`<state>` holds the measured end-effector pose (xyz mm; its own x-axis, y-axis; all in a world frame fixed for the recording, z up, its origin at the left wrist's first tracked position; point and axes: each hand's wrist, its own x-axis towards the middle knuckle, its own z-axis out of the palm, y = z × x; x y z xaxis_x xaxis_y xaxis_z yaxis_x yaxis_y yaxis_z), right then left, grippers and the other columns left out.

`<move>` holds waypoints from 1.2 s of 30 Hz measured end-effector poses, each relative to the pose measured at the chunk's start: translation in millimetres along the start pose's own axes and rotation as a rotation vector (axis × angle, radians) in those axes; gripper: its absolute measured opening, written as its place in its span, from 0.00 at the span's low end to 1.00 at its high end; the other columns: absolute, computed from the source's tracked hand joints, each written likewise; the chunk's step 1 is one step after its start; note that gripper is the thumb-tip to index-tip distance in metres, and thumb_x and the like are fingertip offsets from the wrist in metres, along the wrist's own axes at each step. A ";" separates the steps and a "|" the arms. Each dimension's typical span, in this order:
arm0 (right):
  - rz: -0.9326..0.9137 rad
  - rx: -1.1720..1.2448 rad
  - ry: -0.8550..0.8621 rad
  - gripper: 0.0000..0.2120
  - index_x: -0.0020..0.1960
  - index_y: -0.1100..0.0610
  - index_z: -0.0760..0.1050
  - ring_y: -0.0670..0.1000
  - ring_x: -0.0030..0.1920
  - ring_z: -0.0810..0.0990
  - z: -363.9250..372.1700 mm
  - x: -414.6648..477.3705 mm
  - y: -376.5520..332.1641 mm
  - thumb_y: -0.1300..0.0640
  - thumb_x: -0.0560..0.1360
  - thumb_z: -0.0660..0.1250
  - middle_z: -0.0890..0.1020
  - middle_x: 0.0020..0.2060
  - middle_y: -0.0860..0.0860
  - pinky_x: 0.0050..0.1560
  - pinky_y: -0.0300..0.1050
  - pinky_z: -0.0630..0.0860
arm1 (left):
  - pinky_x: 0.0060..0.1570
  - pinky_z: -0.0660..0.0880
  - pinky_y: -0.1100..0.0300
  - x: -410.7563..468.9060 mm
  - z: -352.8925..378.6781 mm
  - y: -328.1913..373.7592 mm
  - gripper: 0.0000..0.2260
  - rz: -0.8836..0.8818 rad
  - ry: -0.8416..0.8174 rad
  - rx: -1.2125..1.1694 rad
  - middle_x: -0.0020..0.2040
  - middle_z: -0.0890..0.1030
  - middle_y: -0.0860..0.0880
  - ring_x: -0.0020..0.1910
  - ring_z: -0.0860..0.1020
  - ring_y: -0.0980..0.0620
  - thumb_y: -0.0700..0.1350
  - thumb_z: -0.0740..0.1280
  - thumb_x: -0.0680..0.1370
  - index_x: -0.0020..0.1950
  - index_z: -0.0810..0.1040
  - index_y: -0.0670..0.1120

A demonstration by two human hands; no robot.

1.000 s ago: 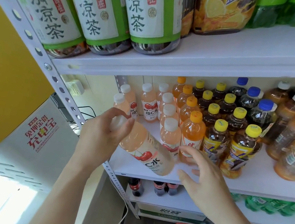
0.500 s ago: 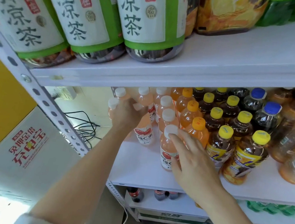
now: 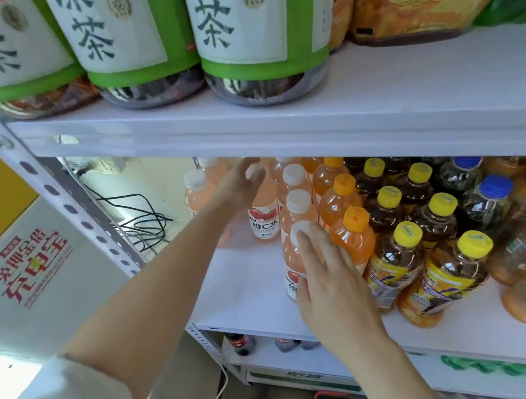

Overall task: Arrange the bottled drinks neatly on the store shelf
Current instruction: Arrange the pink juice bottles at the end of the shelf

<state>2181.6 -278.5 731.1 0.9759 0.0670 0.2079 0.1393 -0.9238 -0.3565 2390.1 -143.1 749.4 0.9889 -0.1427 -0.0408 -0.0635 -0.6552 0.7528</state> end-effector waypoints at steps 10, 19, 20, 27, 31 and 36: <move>0.015 0.360 0.115 0.31 0.77 0.48 0.58 0.38 0.75 0.55 2.9 -6.5 5.7 0.59 0.78 0.66 0.57 0.77 0.41 0.70 0.33 0.56 | 0.63 0.64 0.48 -14.7 -39.2 -39.9 0.24 -0.049 0.127 0.692 0.66 0.70 0.39 0.67 0.65 0.40 0.41 0.63 0.77 0.72 0.65 0.45; 0.060 0.708 0.434 0.18 0.61 0.49 0.76 0.36 0.59 0.75 0.7 -32.9 10.0 0.67 0.76 0.67 0.79 0.58 0.40 0.53 0.29 0.74 | 0.37 0.71 0.53 -114.9 -31.7 -34.9 0.15 0.169 0.118 0.814 0.49 0.76 0.44 0.41 0.78 0.40 0.56 0.61 0.81 0.60 0.68 0.47; 0.120 0.771 0.416 0.19 0.58 0.45 0.76 0.35 0.56 0.76 -0.7 -37.6 11.1 0.67 0.77 0.67 0.80 0.54 0.37 0.49 0.24 0.72 | 0.35 0.69 0.54 -129.0 -35.3 -31.7 0.15 0.206 0.158 0.819 0.45 0.78 0.45 0.39 0.78 0.41 0.57 0.59 0.81 0.59 0.69 0.47; 0.525 1.493 -0.294 0.17 0.63 0.50 0.78 0.52 0.59 0.81 -2.5 -70.5 30.6 0.53 0.75 0.68 0.84 0.56 0.46 0.49 0.51 0.81 | 0.30 0.66 0.63 -215.0 -45.4 4.3 0.15 0.271 0.202 0.179 0.31 0.75 0.51 0.33 0.73 0.52 0.62 0.55 0.77 0.43 0.71 0.53; 0.356 1.893 -0.378 0.35 0.68 0.50 0.74 0.64 0.60 0.79 -12.2 -96.1 35.8 0.56 0.63 0.82 0.78 0.65 0.57 0.47 0.58 0.81 | 0.35 0.69 0.53 -228.2 -41.2 17.7 0.15 0.154 0.245 -0.117 0.31 0.74 0.51 0.33 0.72 0.50 0.58 0.57 0.77 0.39 0.72 0.50; 0.187 1.665 -0.134 0.38 0.66 0.50 0.74 0.66 0.52 0.82 -40.2 -104.3 37.8 0.63 0.58 0.81 0.79 0.63 0.59 0.43 0.49 0.81 | 0.26 0.61 0.61 -235.8 -38.0 19.6 0.16 -0.013 0.214 -0.427 0.27 0.69 0.55 0.24 0.65 0.57 0.53 0.58 0.83 0.39 0.76 0.48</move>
<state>2078.3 -335.5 732.5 0.9927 0.1202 0.0121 -0.0434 0.4487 -0.8926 2160.8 -94.1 798.8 0.9975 0.0490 0.0508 -0.0347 -0.2862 0.9575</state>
